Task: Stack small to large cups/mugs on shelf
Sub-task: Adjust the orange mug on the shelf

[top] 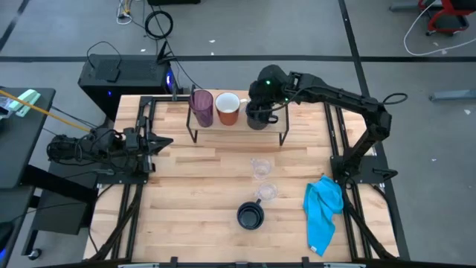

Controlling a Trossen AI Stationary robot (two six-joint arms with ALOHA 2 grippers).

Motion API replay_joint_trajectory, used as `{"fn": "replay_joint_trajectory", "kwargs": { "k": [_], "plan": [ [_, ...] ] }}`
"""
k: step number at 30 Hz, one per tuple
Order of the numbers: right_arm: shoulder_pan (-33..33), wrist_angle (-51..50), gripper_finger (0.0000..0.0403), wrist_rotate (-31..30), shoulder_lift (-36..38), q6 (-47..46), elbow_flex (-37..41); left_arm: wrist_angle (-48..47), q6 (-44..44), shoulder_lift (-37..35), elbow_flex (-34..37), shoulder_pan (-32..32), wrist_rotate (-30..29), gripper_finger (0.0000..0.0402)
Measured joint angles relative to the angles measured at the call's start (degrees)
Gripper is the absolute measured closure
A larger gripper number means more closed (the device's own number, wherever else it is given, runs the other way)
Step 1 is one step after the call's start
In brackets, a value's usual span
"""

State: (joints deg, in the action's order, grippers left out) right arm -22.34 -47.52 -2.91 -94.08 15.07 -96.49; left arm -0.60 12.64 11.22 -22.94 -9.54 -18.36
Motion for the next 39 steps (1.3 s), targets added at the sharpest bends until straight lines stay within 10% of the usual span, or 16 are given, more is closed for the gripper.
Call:
{"fn": "replay_joint_trajectory", "kwargs": {
  "k": [39],
  "plan": [
    [-3.4, 6.3, 0.022, 0.8, -4.7, 6.3, 0.0, -0.1, 0.1, 0.0, 0.0, 0.0, 0.0, 0.0391]
  ]
}}
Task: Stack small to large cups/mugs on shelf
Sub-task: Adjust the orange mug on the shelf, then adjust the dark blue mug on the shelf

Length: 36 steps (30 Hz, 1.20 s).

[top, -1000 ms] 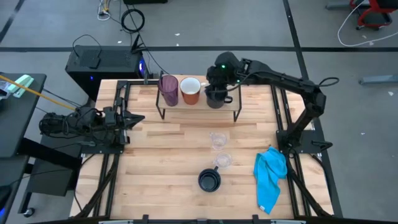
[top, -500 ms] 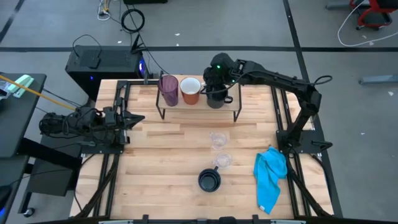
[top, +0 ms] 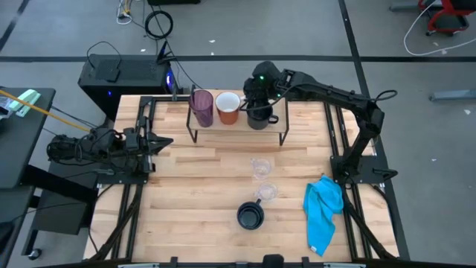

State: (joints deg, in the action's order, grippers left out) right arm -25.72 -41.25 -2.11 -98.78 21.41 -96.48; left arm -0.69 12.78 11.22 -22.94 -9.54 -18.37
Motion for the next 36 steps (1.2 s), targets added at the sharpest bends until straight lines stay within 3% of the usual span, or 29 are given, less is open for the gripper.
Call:
{"fn": "replay_joint_trajectory", "kwargs": {
  "k": [12, 24, 30, 36],
  "plan": [
    [-0.5, 1.9, 0.022, -1.3, 0.0, -0.1, 0.0, 0.0, 0.0, 0.0, 0.0, 0.0, 0.0, 0.0374],
    [-0.4, 2.3, 0.022, -2.4, 0.3, -0.7, 0.0, 0.0, 0.0, 0.0, 0.0, 0.0, 0.0, 0.0393],
    [-0.3, -7.7, 0.022, -2.3, 1.8, -3.5, -2.8, 0.0, 0.0, 0.0, 0.0, 0.0, 0.0, 0.0375],
    [2.4, -15.4, 0.0222, -1.9, 1.7, -4.8, -4.5, 0.0, 0.3, 0.0, 0.0, 0.0, 0.0, 0.0385]
  ]
}}
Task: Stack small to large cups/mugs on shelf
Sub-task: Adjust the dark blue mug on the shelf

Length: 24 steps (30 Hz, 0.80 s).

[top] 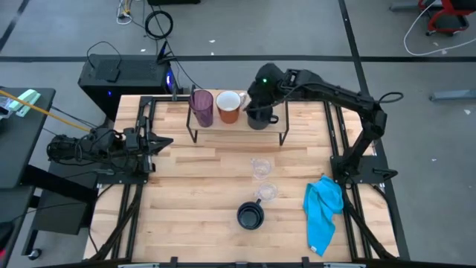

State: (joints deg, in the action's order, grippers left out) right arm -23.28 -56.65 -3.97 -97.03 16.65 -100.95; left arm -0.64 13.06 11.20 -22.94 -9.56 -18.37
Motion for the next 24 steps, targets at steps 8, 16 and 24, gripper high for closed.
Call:
{"fn": "replay_joint_trajectory", "kwargs": {
  "k": [8, 16, 24],
  "plan": [
    [2.5, -1.6, 0.0223, 0.9, 0.0, 0.0, 0.9, 0.0, -0.4, 0.0, 0.0, 0.0, 0.0, 0.0389],
    [1.8, -1.6, 0.0223, 3.0, -0.1, -0.6, 1.0, 0.0, -0.4, 0.0, 0.0, 0.0, 0.0, 0.0378],
    [0.9, 0.5, 0.0223, 4.5, -2.6, -0.6, 1.1, 0.0, -0.4, 0.0, 0.0, 0.0, 0.0, 0.0393]
  ]
}}
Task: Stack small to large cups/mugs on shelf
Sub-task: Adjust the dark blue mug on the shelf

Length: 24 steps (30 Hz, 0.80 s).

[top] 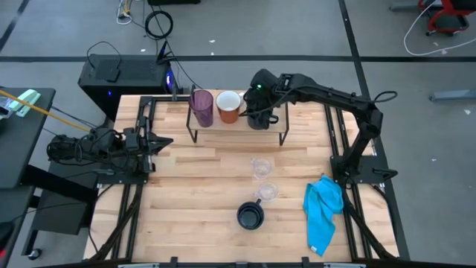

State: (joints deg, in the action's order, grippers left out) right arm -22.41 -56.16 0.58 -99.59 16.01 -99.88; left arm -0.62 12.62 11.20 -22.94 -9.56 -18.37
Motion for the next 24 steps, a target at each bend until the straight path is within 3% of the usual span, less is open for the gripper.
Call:
{"fn": "replay_joint_trajectory", "kwargs": {
  "k": [8, 18, 24],
  "plan": [
    [-0.3, 2.4, 0.0223, 1.8, -1.9, 1.3, 0.0, 0.0, 0.0, 0.0, 0.0, 0.0, 0.0, 0.0374],
    [0.0, 4.3, 0.0223, 3.5, -2.1, 3.0, 0.0, 0.0, 0.0, 0.0, 0.0, 0.0, 0.0, 0.0393],
    [0.2, 3.8, 0.0223, 3.4, -2.0, 3.3, 0.0, -0.1, 0.0, 0.0, 0.0, 0.0, 0.0, 0.0382]
  ]
}}
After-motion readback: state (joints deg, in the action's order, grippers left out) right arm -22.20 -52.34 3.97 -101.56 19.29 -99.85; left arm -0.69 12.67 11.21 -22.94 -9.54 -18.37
